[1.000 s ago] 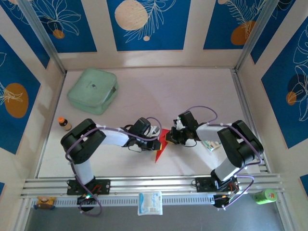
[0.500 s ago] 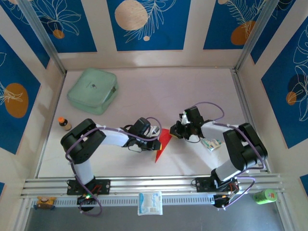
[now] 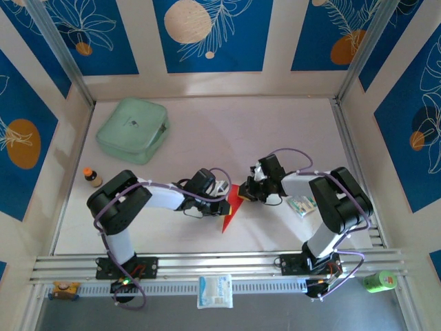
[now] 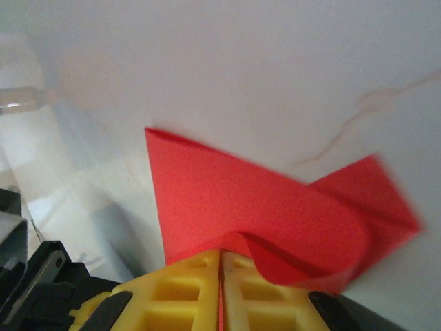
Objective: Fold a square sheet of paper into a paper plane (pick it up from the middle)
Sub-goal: Fold the wing for the fifth time at the center of the table.
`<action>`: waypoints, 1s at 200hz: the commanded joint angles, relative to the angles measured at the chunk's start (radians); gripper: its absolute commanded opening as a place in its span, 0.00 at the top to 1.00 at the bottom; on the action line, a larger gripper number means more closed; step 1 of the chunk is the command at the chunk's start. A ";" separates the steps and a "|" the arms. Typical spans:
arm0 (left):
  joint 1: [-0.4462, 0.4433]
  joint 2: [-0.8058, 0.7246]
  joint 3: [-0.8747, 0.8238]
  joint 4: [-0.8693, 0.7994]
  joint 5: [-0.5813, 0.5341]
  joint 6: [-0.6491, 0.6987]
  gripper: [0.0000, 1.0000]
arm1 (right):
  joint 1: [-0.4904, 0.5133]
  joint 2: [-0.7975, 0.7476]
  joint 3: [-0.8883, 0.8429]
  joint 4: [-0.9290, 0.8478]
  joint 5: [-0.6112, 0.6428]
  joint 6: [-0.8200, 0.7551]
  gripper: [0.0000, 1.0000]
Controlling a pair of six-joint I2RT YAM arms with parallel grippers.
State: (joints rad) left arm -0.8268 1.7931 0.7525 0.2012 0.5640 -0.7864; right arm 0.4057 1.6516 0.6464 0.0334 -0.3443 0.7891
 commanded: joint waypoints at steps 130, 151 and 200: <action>0.002 0.061 -0.065 -0.150 -0.022 -0.014 1.00 | -0.171 -0.074 0.100 -0.090 0.014 -0.044 0.89; 0.002 0.060 -0.064 -0.140 -0.024 -0.021 1.00 | -0.117 -0.135 0.075 -0.095 0.001 -0.025 0.88; 0.002 0.055 -0.068 -0.117 -0.025 -0.040 1.00 | 0.066 -0.148 -0.043 0.006 0.013 0.115 0.91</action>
State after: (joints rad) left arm -0.8227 1.7969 0.7429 0.2279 0.5766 -0.8139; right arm 0.4107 1.5063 0.6704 0.0223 -0.3313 0.8188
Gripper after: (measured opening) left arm 0.064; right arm 0.095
